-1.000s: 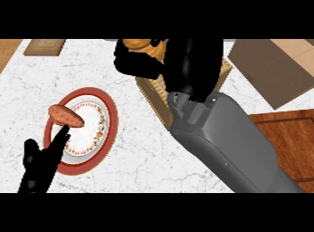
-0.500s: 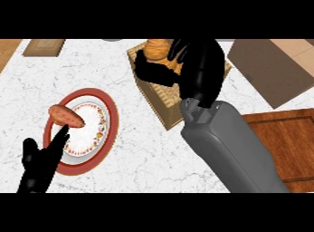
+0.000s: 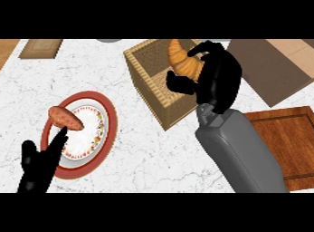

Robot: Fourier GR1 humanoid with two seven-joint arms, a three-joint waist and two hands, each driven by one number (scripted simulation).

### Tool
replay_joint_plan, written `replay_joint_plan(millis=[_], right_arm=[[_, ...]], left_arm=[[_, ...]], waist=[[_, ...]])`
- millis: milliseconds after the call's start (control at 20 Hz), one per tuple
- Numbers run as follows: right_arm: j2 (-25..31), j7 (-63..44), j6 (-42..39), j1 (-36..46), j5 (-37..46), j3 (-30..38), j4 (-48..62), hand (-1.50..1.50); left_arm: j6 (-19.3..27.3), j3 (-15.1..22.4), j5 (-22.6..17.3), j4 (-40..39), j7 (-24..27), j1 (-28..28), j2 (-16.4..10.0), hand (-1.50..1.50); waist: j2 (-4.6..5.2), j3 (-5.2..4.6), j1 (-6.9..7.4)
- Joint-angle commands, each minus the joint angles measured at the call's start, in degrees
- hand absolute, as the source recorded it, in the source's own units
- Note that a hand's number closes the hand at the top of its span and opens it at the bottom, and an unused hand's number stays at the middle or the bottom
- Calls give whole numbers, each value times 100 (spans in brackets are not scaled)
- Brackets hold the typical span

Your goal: Pick the croissant from the cutting board and place it in the basket

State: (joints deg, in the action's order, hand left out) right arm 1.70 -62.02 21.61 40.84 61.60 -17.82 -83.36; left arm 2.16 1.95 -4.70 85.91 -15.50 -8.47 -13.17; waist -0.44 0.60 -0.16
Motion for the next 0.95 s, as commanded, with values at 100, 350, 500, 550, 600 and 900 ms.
replay_joint_plan(millis=[100,350,500,550,600,900], right_arm=[[-84,-255,-405,-387,360,-78,-638,-150],[-115,-306,-353,-424,421,309,-1173,-150],[-22,-255,-331,-662,333,660,-1788,-150],[-80,-513,-598,-733,374,685,-2203,-150],[24,-83,-225,-1042,131,912,-2081,-150],[395,-314,-1276,-2036,-75,1280,-3997,-150]], left_arm=[[37,55,143,-507,-148,262,182,0],[-186,-209,13,-733,216,109,42,0],[-187,-244,-66,-548,-26,27,24,0],[-90,-166,68,-541,-28,66,64,0],[-343,-281,-117,-398,-25,0,-103,0],[-131,-192,56,-386,-59,-46,75,0]], waist=[[35,-61,-13],[35,-64,-9],[26,-61,-38],[12,-62,-86],[31,-58,-34],[1,-59,-163]])
